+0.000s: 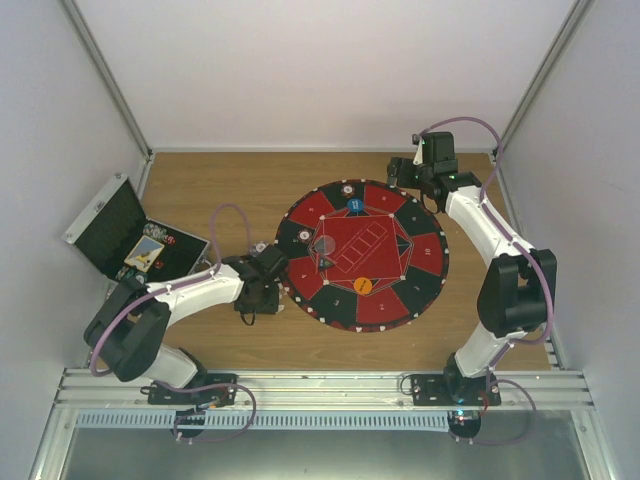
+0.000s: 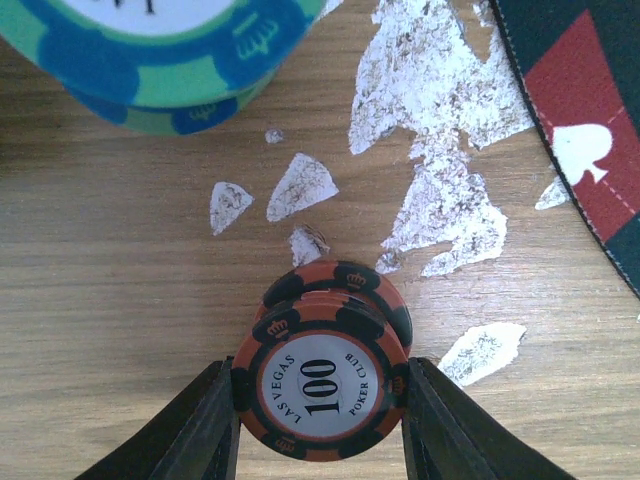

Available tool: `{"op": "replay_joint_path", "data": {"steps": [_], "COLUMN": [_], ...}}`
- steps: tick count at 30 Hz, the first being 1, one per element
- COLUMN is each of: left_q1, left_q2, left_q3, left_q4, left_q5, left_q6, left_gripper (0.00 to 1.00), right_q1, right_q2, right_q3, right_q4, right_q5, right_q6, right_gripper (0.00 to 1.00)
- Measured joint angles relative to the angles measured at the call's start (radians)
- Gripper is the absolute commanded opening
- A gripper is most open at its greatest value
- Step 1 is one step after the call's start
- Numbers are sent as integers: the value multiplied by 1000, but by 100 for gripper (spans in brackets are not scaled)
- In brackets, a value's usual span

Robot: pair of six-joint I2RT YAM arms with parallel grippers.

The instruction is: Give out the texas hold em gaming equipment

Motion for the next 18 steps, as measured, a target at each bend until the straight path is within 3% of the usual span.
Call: {"op": "replay_joint_path", "data": {"steps": [18], "left_q1": [9], "left_q2": [28], "left_q3": [-3], "left_q4": [35], "left_q5": [5], "left_q6": [5], "left_gripper": [37], "right_q1": [0], "right_q2": [0], "right_q3": [0], "right_q4": [0], "right_q5": [0], "right_q6": [0], "right_gripper": [93]}}
